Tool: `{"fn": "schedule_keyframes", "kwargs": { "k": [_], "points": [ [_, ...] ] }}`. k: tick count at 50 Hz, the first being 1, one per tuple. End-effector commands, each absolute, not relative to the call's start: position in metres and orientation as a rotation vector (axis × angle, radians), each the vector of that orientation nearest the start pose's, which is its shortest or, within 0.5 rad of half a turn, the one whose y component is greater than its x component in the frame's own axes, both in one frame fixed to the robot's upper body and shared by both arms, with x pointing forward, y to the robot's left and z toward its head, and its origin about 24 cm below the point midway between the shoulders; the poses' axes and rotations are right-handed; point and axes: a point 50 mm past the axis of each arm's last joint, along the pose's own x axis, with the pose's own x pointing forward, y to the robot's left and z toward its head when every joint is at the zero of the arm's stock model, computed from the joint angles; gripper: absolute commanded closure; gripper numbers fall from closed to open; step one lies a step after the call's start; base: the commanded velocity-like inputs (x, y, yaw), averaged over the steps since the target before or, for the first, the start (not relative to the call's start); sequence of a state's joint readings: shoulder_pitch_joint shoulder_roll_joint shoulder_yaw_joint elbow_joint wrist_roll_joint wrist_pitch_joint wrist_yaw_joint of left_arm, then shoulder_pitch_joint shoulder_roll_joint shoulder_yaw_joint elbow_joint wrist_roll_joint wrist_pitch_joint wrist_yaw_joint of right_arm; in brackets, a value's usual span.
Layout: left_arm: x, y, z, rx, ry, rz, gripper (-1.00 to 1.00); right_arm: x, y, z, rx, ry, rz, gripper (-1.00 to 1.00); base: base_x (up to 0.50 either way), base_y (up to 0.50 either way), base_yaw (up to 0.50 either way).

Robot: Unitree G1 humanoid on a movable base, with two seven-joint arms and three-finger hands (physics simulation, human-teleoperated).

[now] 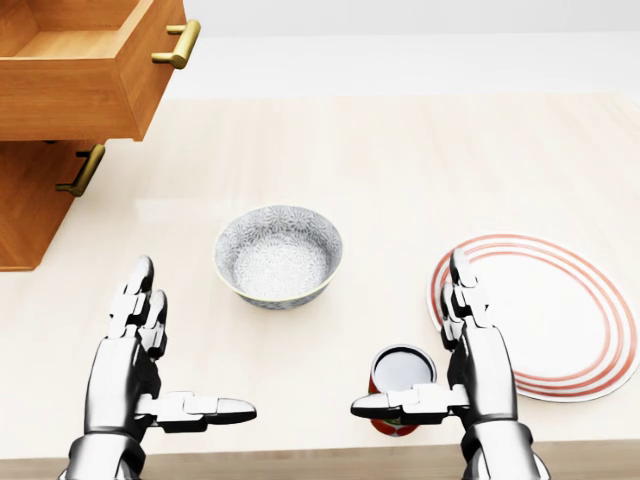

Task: Put the bowl on top of the cabinet.

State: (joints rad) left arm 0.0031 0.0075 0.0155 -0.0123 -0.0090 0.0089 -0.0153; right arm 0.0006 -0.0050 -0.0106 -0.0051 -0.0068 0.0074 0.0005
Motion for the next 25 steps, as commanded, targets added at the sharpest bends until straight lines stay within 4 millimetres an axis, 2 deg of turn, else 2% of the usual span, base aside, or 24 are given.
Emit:
{"fn": "schedule_keyframes", "kwargs": {
  "k": [1, 25],
  "points": [
    [0.252, 0.1614, 0.0461, -0.004, -0.004, 0.007, -1.0, 0.2532, -0.1575, 0.0425, -0.045, 0.01, -0.036, -1.0, 0.0, 0.0, 0.0],
    [0.2447, 0.1592, 0.0541, -0.004, -0.014, 0.002, -1.0, 0.2499, -0.1551, 0.0459, -0.077, 0.015, -0.06, -1.0, 0.0, 0.0, 0.0]
  ]
}}
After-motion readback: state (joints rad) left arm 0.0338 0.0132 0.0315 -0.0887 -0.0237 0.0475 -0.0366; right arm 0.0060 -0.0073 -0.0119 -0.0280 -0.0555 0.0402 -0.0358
